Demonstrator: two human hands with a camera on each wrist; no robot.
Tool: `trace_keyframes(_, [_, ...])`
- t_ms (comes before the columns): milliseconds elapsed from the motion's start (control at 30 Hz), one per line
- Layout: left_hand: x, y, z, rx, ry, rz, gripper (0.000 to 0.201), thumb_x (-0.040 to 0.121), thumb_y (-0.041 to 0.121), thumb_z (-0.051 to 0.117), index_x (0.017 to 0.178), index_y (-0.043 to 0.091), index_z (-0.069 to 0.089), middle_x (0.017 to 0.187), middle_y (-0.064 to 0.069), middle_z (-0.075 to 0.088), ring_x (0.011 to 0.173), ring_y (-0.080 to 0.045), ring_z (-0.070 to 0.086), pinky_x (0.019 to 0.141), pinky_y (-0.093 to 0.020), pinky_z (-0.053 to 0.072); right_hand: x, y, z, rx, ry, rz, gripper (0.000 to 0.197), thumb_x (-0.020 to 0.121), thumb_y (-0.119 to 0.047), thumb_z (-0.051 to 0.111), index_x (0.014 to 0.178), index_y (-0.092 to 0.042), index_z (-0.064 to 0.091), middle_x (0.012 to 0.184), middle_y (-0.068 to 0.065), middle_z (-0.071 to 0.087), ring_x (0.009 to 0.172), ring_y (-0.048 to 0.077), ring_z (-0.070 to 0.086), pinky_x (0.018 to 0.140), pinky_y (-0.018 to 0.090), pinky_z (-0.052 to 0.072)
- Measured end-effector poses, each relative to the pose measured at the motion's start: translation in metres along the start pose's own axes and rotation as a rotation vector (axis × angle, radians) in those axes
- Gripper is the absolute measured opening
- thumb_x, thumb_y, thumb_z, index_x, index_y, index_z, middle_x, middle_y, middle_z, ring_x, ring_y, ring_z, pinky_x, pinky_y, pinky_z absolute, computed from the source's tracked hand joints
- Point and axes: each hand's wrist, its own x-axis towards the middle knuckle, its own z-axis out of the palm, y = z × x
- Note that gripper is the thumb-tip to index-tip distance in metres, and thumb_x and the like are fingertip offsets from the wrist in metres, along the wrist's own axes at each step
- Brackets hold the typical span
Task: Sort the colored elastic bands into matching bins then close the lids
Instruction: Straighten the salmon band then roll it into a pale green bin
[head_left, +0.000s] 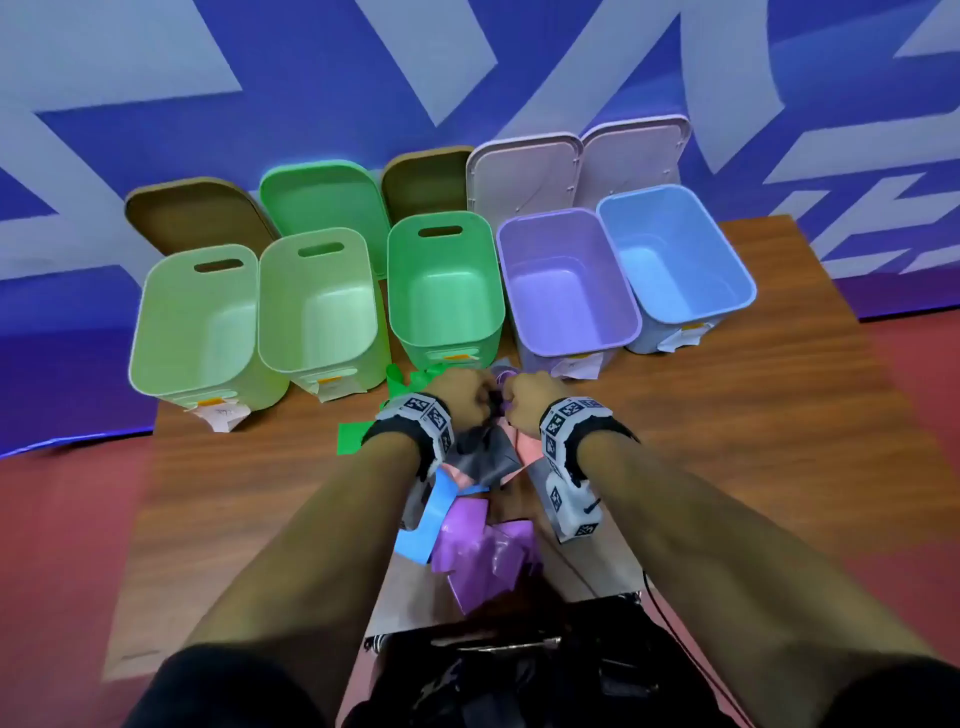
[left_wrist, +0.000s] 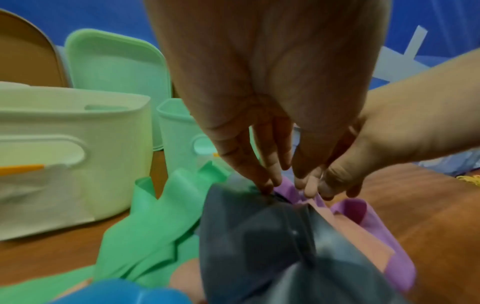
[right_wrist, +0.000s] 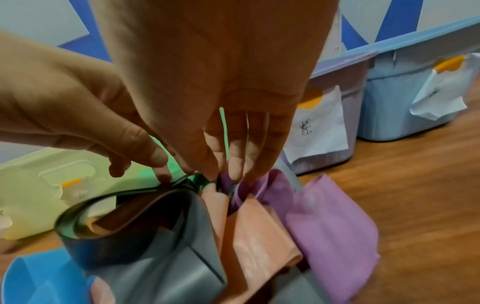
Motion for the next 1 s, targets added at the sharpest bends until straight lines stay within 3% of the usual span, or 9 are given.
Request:
trace_keyframes(133, [0.003, 0.000, 0.016, 0.040, -0.062, -0.024, 0.028, 0.085, 0.015, 0.057, 0.110, 0.018, 0.066, 0.108, -0.009, 0.069, 0.097, -0.033, 0.063, 0.081, -0.034, 0.052, -0.003, 0.004, 0.015, -0.003, -0.003, 0.019, 0.014, 0.087, -0.019, 0.057, 0.100, -0.017, 0.060, 0.104, 0.015, 0.066, 0.097, 0.036, 0.063, 0.077, 0.035, 0.053])
trace_keyframes(233, [0.009, -0.002, 0.024, 0.091, -0.050, -0.005, 0.019, 0.089, 0.028, 0.063, 0.104, 0.018, 0.069, 0.106, -0.010, 0.068, 0.095, -0.031, 0.062, 0.076, -0.030, 0.047, -0.004, 0.009, 0.022, 0.015, 0.007, 0.045, 0.015, 0.089, -0.025, 0.059, 0.101, -0.017, 0.064, 0.105, 0.013, 0.065, 0.098, 0.035, 0.063, 0.076, 0.035, 0.052])
trace_keyframes(367, [0.014, -0.005, 0.039, 0.132, -0.030, 0.010, 0.024, 0.093, 0.031, 0.059, 0.112, 0.020, 0.069, 0.121, -0.011, 0.058, 0.102, -0.032, 0.059, 0.082, -0.033, 0.047, -0.005, 0.014, 0.030, 0.067, 0.026, 0.070, 0.022, 0.094, -0.027, 0.057, 0.110, -0.017, 0.068, 0.112, 0.009, 0.065, 0.104, 0.032, 0.062, 0.075, 0.029, 0.046])
trace_keyframes(433, [0.014, -0.006, 0.045, 0.130, -0.032, -0.001, 0.023, 0.093, 0.030, 0.058, 0.112, 0.021, 0.069, 0.125, -0.011, 0.055, 0.103, -0.031, 0.058, 0.082, -0.033, 0.048, -0.007, 0.015, 0.033, 0.125, 0.011, 0.088, 0.016, 0.094, -0.025, 0.056, 0.098, -0.023, 0.072, 0.111, 0.008, 0.067, 0.103, 0.031, 0.062, 0.075, 0.026, 0.042])
trace_keyframes(533, [0.013, -0.006, 0.043, 0.123, -0.032, -0.015, 0.023, 0.093, 0.028, 0.059, 0.110, 0.019, 0.070, 0.127, -0.011, 0.053, 0.105, -0.030, 0.057, 0.083, -0.031, 0.047, -0.011, 0.016, 0.033, 0.231, 0.026, 0.113, 0.022, 0.093, -0.025, 0.060, 0.072, -0.031, 0.060, 0.106, 0.002, 0.069, 0.101, 0.027, 0.062, 0.076, 0.023, 0.037])
trace_keyframes(667, [0.010, -0.009, 0.035, 0.096, -0.018, -0.033, 0.017, 0.089, 0.029, 0.063, 0.103, 0.023, 0.072, 0.122, -0.009, 0.055, 0.101, -0.028, 0.058, 0.081, -0.032, 0.047, -0.018, 0.011, 0.030, 0.421, 0.068, 0.115, 0.017, 0.089, -0.013, 0.061, 0.085, -0.029, 0.064, 0.101, 0.001, 0.071, 0.098, 0.022, 0.062, 0.078, 0.024, 0.046])
trace_keyframes(833, [0.005, -0.012, 0.033, 0.084, -0.031, -0.055, 0.018, 0.086, 0.025, 0.064, 0.101, 0.026, 0.073, 0.119, -0.010, 0.055, 0.102, -0.029, 0.059, 0.086, -0.032, 0.049, -0.021, 0.010, 0.033, 0.500, 0.061, 0.153, 0.029, 0.084, 0.002, 0.058, 0.104, -0.015, 0.071, 0.103, 0.007, 0.073, 0.104, 0.024, 0.063, 0.084, 0.020, 0.044])
trace_keyframes(900, [0.004, -0.011, 0.032, 0.065, -0.030, -0.050, 0.018, 0.086, 0.024, 0.064, 0.101, 0.027, 0.074, 0.118, -0.009, 0.055, 0.104, -0.029, 0.058, 0.085, -0.031, 0.047, -0.023, 0.009, 0.030, 0.501, 0.057, 0.145, 0.027, 0.086, 0.001, 0.057, 0.102, -0.013, 0.074, 0.107, 0.005, 0.073, 0.106, 0.022, 0.062, 0.089, 0.021, 0.045])
trace_keyframes(1000, [0.003, -0.009, 0.027, 0.041, -0.007, -0.044, 0.020, 0.086, 0.022, 0.063, 0.101, 0.025, 0.076, 0.116, -0.008, 0.057, 0.105, -0.028, 0.058, 0.084, -0.030, 0.045, -0.026, 0.004, 0.022, 0.510, 0.073, 0.140, 0.030, 0.087, 0.001, 0.052, 0.090, -0.016, 0.077, 0.102, 0.001, 0.073, 0.101, 0.021, 0.061, 0.088, 0.023, 0.046])
